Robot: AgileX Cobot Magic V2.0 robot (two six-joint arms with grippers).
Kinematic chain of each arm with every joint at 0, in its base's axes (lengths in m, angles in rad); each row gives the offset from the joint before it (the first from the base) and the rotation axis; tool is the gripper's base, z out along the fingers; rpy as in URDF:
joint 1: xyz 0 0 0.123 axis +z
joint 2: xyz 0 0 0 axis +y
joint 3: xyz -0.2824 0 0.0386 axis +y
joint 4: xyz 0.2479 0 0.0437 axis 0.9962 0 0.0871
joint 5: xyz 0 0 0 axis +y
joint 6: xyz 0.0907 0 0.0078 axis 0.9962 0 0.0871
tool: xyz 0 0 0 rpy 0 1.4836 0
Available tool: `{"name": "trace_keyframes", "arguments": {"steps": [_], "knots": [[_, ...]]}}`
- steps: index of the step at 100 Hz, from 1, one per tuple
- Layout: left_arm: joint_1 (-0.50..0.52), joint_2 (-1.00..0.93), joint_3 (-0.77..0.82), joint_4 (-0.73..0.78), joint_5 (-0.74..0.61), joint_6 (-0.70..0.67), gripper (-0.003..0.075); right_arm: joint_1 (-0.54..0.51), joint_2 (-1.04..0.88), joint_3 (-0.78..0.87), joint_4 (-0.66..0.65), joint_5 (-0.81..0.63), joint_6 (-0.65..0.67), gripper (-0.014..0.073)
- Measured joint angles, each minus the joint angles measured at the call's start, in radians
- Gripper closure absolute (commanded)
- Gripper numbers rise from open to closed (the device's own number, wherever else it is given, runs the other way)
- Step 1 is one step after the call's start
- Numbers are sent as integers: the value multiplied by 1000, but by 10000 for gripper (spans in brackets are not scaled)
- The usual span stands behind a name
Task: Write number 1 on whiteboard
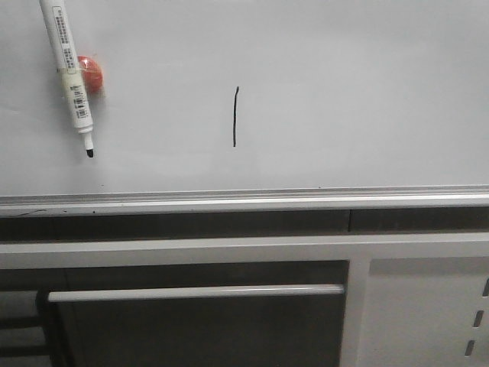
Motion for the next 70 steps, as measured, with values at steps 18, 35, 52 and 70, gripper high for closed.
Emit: {"name": "trace_keyframes", "arguments": {"steps": [18,35,52,70], "knots": [[-115,-127,2,0,4,54,366,0,-25,0,0,-2,0,262],[-167,-266,2,0,4,84,651,0,-48,0,0,-18,0,387],[-174,-397,2,0,-108,186,741,0,-68,0,2,-28,0,664],[-174,-479,18,7,-310,256,741,0,-84,21,-25,53,-2,656]]}}
